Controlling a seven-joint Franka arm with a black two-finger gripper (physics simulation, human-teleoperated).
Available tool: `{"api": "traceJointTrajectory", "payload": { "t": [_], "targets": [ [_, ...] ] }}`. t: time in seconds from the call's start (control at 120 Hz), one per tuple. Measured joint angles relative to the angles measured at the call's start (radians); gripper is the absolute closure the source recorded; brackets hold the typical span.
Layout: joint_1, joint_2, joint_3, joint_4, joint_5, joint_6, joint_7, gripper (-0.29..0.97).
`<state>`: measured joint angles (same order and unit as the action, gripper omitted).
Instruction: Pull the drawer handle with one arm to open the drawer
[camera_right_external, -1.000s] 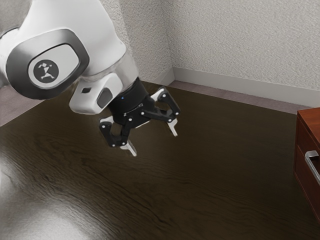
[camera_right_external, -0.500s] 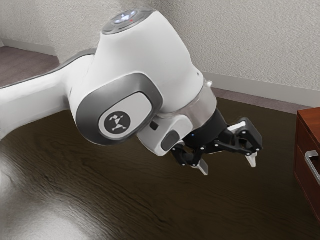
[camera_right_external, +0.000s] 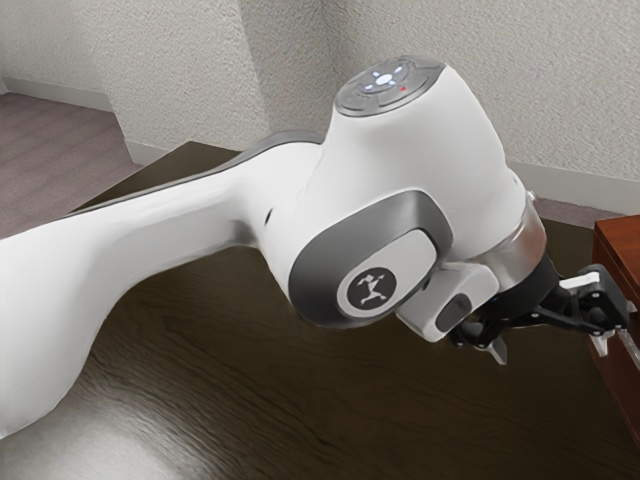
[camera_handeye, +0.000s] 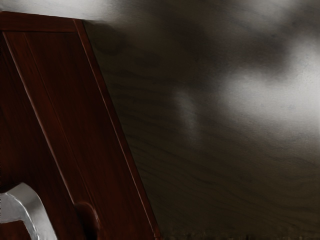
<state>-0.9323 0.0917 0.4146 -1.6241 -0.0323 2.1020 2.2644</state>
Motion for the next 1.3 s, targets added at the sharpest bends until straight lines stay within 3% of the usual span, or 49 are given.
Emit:
{"api": "traceJointTrajectory", "payload": {
  "t": [0.608,1.3],
  "targets": [
    [0.032,0.183,-0.005,0.155,-0.106,0.012,0.010,0.00],
    [0.068,0.223,-0.003,0.128,-0.145,0.068,0.011,0.00]
  ]
}}
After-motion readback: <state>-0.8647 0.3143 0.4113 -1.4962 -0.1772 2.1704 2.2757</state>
